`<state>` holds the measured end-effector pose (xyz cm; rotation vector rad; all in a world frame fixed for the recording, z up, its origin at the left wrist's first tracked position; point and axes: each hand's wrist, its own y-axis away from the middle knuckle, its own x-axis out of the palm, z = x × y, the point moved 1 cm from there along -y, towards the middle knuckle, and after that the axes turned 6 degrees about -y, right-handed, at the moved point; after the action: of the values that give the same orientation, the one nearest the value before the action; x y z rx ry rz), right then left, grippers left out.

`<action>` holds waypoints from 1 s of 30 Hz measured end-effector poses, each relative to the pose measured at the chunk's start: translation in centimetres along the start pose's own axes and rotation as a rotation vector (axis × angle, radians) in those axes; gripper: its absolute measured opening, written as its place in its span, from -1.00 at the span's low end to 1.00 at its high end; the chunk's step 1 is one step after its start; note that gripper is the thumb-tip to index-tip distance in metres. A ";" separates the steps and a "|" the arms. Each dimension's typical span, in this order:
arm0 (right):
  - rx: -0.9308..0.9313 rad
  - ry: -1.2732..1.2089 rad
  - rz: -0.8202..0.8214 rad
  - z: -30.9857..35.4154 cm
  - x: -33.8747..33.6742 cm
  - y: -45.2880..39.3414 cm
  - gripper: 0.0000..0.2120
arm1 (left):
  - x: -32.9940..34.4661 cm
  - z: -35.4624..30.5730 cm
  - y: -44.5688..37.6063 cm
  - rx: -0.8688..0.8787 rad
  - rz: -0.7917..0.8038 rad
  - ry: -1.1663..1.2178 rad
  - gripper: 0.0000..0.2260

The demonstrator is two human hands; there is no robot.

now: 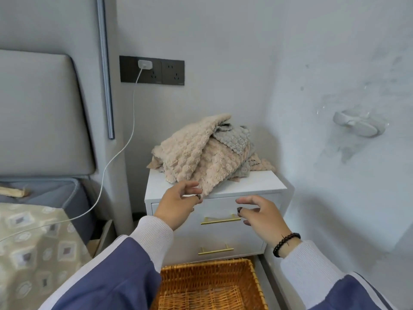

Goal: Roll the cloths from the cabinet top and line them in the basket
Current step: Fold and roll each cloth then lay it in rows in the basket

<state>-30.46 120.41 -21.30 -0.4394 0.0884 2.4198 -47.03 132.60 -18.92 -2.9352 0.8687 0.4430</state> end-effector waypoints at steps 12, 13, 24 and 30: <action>-0.153 -0.136 -0.103 9.3 4.9 -11.2 -0.82 | -3.4 -1.9 -3.8 -0.046 -0.166 0.376 -0.76; -0.167 -0.140 -0.150 10.3 5.1 -12.4 -0.82 | -3.6 -1.9 -4.0 -0.062 -0.163 0.379 -0.76; 0.247 -0.306 -0.065 10.9 8.2 -18.2 -0.74 | -5.0 -1.8 -4.5 -0.152 -0.148 0.365 -0.78; -0.056 -0.248 -0.164 11.9 7.5 -16.1 -0.74 | -3.5 -1.8 -4.0 -0.156 -0.088 0.338 -0.79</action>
<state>-29.22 139.53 -11.81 -0.1618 -0.1198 2.2982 -47.26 137.58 -16.35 -3.2354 0.7582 0.0069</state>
